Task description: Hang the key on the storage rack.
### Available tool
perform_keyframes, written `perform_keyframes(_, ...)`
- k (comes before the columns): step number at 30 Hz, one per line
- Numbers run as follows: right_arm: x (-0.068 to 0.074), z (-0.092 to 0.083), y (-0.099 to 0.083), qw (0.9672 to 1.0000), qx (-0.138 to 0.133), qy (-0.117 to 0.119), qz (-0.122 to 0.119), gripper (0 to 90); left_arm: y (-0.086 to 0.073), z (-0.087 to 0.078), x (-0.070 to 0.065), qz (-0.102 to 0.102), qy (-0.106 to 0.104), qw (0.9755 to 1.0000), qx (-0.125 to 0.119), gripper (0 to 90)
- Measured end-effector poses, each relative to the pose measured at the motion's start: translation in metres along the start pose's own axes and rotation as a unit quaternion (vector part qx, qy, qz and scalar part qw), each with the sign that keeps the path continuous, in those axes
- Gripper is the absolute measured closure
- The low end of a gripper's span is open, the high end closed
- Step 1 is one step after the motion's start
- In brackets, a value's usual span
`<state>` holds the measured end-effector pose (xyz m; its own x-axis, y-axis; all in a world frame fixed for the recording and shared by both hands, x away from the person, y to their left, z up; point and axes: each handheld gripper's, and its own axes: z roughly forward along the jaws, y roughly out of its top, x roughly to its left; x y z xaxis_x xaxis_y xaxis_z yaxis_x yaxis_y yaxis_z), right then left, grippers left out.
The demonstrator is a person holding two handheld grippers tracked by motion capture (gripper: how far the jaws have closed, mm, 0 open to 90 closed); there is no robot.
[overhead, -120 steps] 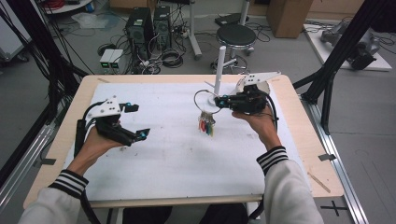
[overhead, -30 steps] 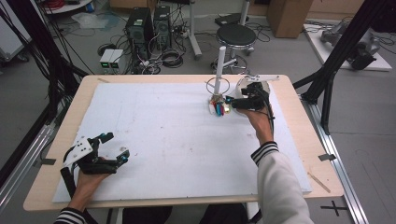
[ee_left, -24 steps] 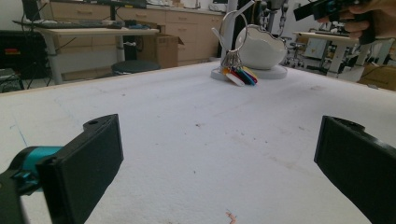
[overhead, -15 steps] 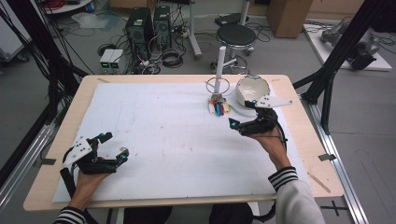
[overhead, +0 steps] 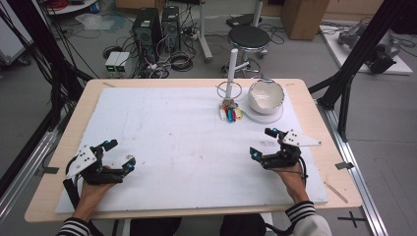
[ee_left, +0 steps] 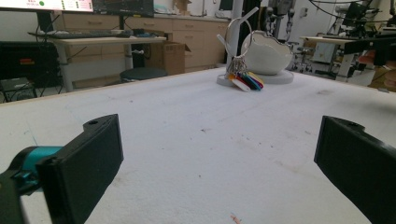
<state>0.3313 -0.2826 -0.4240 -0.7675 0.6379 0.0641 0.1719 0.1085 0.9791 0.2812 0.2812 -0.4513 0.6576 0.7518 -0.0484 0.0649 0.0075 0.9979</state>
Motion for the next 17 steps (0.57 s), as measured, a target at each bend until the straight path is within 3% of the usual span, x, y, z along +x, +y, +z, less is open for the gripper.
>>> perform_keyframes(6,0.001,-0.005,-0.026,0.9999,-0.011,-0.011,0.007,0.9,0.0,0.0,0.0,0.001,0.0,1.0,0.0,1.7)
perform_keyframes(8,0.001,-0.008,-0.026,0.9996,-0.025,-0.014,0.007,0.9,0.0,0.0,0.0,0.0,0.001,1.0,0.0,1.7)
perform_keyframes(17,0.001,-0.008,-0.027,0.9995,-0.025,-0.018,0.01,0.9,0.0,0.0,0.0,0.001,0.001,1.0,-0.002,1.7)
